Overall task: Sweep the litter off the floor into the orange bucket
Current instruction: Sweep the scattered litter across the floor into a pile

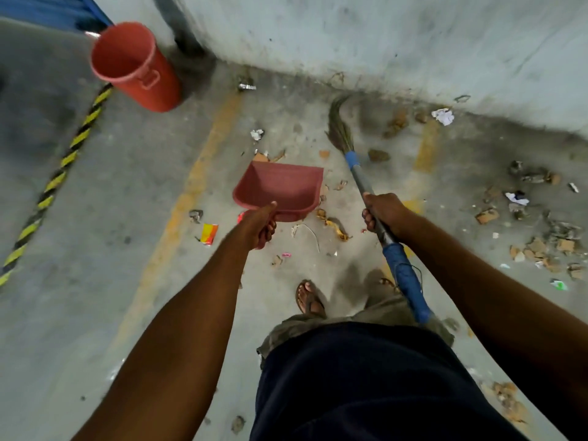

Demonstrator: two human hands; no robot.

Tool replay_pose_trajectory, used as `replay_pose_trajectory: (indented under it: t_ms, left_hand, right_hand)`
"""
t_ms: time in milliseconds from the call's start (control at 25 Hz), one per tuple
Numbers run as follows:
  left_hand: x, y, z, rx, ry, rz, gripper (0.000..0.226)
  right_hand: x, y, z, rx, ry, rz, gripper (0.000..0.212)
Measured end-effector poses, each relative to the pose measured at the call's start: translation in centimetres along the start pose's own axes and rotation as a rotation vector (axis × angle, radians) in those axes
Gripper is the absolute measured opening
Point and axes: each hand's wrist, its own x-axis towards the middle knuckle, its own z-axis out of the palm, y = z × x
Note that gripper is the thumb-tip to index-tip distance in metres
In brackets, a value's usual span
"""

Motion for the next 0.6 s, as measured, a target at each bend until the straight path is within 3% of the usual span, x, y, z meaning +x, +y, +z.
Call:
replay_pose_trajectory:
  t_ms: [320,600]
  left_hand:
    - [1.9,3.2,-8.5,-0.067,0.109,0.040,0.038]
    - [8.2,11.8,-14.5,-0.015,0.148,0.073,0.040]
  right_hand:
    - [2.9,-6.4,10.9,-0.149,-0.053,-0.037,0.040]
    - [9.2,-14.3,17.9,-0.156,-0.085,-0.029,0.034]
